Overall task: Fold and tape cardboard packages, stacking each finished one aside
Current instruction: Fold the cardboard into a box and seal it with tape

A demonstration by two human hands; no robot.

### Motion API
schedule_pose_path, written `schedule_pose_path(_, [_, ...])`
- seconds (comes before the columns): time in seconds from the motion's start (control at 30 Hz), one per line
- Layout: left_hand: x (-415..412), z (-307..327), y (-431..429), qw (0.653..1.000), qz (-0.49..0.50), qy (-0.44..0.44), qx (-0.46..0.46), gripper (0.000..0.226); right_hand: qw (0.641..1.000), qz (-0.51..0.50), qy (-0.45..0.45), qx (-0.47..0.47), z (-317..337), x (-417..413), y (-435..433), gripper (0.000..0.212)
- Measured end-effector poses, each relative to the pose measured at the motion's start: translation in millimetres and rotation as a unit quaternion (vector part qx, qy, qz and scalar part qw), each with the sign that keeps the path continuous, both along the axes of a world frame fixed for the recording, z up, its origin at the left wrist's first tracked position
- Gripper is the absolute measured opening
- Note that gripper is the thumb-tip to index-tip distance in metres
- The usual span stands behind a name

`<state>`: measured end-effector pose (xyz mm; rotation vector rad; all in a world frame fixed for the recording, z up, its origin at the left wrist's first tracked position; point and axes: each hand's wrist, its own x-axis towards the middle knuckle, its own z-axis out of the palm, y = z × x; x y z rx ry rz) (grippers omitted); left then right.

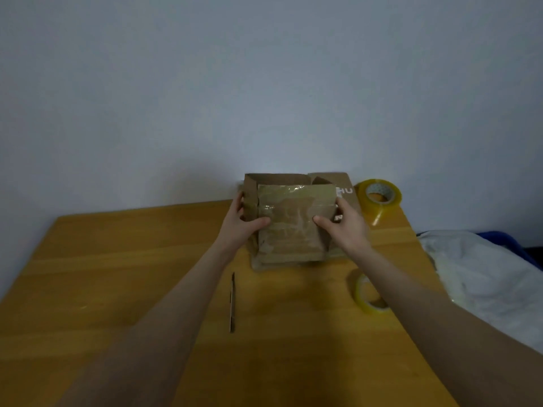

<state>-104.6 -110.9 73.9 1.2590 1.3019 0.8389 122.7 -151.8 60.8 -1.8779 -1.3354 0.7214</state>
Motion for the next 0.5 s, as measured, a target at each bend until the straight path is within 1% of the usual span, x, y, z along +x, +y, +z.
schedule_pose_path(0.1, [-9, -12, -26, 0.999, -0.033, 0.007, 0.004, 0.101, 1.0, 0.001, -0.001, -0.003, -10, -3, -30, 0.057])
schedule_pose_path(0.2, [-13, -26, -55, 0.998, -0.06, 0.035, 0.013, 0.101, 0.999, 0.017, -0.031, 0.006, -25, -2, -60, 0.054])
schedule_pose_path(0.37, [-15, -60, -105, 0.994, -0.076, 0.078, 0.009, 0.093, 0.989, 0.102, -0.105, -0.005, -60, 0, -103, 0.068])
schedule_pose_path(0.5, [-13, -84, -129, 0.985, -0.083, 0.145, 0.037, 0.084, 0.976, 0.151, -0.151, -0.051, -82, 2, -118, 0.067])
